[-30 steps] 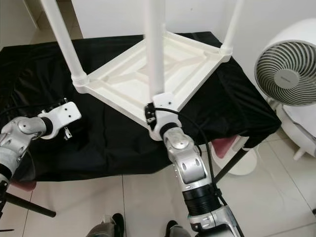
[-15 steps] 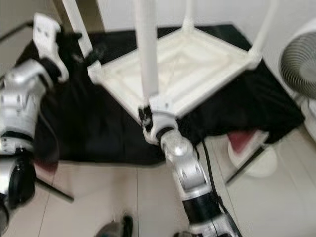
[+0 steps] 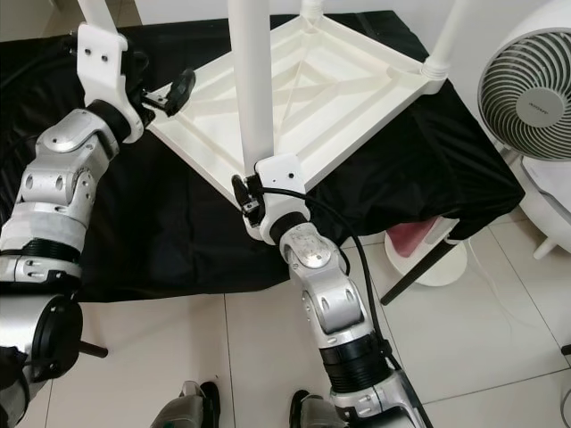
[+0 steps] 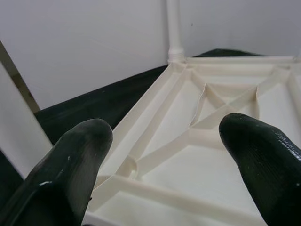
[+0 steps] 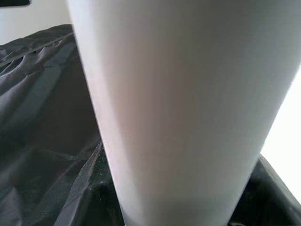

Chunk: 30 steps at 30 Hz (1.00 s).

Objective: Building children table

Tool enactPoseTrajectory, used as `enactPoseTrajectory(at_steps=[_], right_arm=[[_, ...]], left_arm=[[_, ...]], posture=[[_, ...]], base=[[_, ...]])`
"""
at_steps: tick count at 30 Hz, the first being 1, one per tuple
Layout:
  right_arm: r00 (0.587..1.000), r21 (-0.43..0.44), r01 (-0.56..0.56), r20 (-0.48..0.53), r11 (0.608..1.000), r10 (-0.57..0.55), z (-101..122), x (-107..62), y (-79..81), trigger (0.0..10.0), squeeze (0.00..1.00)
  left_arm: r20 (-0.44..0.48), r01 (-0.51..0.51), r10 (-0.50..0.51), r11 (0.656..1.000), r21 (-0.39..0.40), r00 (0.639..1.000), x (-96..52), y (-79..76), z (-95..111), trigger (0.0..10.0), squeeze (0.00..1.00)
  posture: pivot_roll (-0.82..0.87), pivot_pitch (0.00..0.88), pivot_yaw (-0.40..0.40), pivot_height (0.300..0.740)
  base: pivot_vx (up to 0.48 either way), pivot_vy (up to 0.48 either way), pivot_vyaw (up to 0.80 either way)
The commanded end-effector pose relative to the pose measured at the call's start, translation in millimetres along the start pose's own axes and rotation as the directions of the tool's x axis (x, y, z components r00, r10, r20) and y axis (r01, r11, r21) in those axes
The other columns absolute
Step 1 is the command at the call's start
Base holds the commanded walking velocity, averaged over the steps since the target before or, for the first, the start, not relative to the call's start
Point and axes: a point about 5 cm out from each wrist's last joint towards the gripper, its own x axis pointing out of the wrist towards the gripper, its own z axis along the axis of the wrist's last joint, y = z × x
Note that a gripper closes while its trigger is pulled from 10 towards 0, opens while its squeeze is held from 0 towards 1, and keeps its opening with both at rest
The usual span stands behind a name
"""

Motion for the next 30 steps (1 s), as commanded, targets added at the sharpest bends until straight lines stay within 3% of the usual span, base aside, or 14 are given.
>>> enactPoseTrajectory(at_steps=[1, 2, 3, 5, 12, 14, 17, 19, 21, 23, 25, 28, 29, 30], right_arm=[[0.999, 0.008, -0.002, 0.033, 1.000, 0.002, 5, -2.3, 0.5, 10.0, 0.00], [1.000, 0.012, 0.022, 0.017, 1.000, -0.022, 2, -5.3, -4.8, 10.0, 0.00], [1.000, 0.012, 0.022, 0.017, 1.000, -0.022, 2, -5.3, -4.8, 10.0, 0.00], [1.000, 0.029, 0.027, -0.006, 0.999, -0.027, -2, -12.4, -6.1, 10.0, 0.00], [0.997, 0.041, -0.052, -0.050, 0.998, 0.054, -10, -34.5, 1.3, 10.0, 0.00], [0.995, 0.020, -0.059, -0.081, 0.998, 0.060, -14, -46.4, -5.3, 10.0, 0.00], [0.994, 0.012, -0.064, -0.090, 0.998, 0.065, -15, -49.9, -7.3, 10.0, 0.00], [0.992, -0.005, -0.064, -0.110, 0.998, 0.063, -17, -55.5, -13.7, 10.0, 0.00], [0.991, -0.013, -0.062, -0.117, 0.998, 0.060, -17, -57.1, -16.1, 10.0, 0.00], [0.990, -0.040, -0.049, -0.136, 0.998, 0.043, -19, -63.2, -24.7, 10.0, 0.00], [0.989, -0.045, -0.045, -0.141, 0.998, 0.038, -19, -64.9, -26.7, 10.0, 0.00], [0.989, -0.069, -0.024, -0.149, 0.997, 0.014, -19, -65.8, -33.3, 10.0, 0.00], [0.989, -0.069, -0.024, -0.149, 0.997, 0.014, -19, -65.8, -33.3, 10.0, 0.00], [0.988, -0.079, -0.015, -0.152, 0.997, 0.003, -19, -65.6, -36.6, 10.0, 0.00]], left_arm=[[-0.012, -0.019, 0.020, 0.999, 0.033, 1.000, -2.6, 2.2, 0, 10.0, 0.00], [-0.113, 0.079, -0.060, 0.982, 0.170, 0.992, -9.4, -3.2, -16, 10.0, 0.00], [-0.113, 0.079, -0.060, 0.982, 0.170, 0.992, -9.4, -3.2, -16, 10.0, 0.00], [-0.263, 0.209, -0.129, 0.930, 0.303, 0.956, -15.4, -8.9, -40, 10.0, 0.00], [-0.393, 0.395, -0.252, 0.852, 0.344, 0.884, -19.9, -12.5, -60, 10.0, 0.00], [-0.442, 0.476, -0.281, 0.768, 0.428, 0.852, -15.0, -17.2, -64, 10.0, 0.00], [-0.460, 0.507, -0.291, 0.725, 0.466, 0.839, -13.6, -19.4, -66, 10.0, 0.00], [-0.483, 0.554, -0.314, 0.658, 0.509, 0.817, -8.3, -25.6, -66, 10.0, 0.00], [-0.492, 0.571, -0.322, 0.633, 0.523, 0.809, -6.6, -27.7, -66, 10.0, 0.00], [-0.539, 0.651, -0.378, 0.549, 0.524, 0.753, -5.9, -34.5, -67, 10.0, 0.00], [-0.551, 0.670, -0.391, 0.529, 0.521, 0.737, -6.0, -35.8, -68, 10.0, 0.00], [-0.605, 0.756, -0.464, 0.490, 0.433, 0.647, -10.4, -35.0, -69, 10.0, 0.00], [-0.605, 0.756, -0.464, 0.490, 0.433, 0.647, -10.4, -35.0, -69, 10.0, 0.00], [-0.622, 0.807, -0.524, 0.469, 0.361, 0.582, -13.6, -33.5, -66, 10.0, 0.00]], posture=[[-0.06, 0.183, 0.049, 0.740], [-0.06, 0.182, 0.049, 0.740], [-0.06, 0.182, 0.049, 0.740], [-0.05, 0.178, 0.045, 0.740], [-0.06, 0.178, 0.045, 0.740], [-0.07, 0.180, 0.048, 0.740], [-0.07, 0.181, 0.050, 0.740], [-0.08, 0.183, 0.053, 0.740], [-0.08, 0.183, 0.053, 0.740], [-0.09, 0.184, 0.059, 0.740], [-0.09, 0.184, 0.059, 0.740], [-0.10, 0.186, 0.073, 0.740], [-0.10, 0.186, 0.073, 0.740], [-0.10, 0.184, 0.076, 0.740]], base=[[0.000, 0.000, 0.00], [0.000, 0.000, 0.00], [0.000, 0.000, 0.00], [0.000, 0.000, 0.00], [0.000, 0.000, 0.00], [0.000, 0.000, 0.00], [0.000, 0.000, 0.00], [0.000, 0.000, 0.00], [0.000, 0.000, 0.00], [0.000, 0.000, 0.00], [0.000, 0.000, 0.00], [0.000, 0.000, 0.00], [0.000, 0.000, 0.00], [0.000, 0.000, 0.00]])
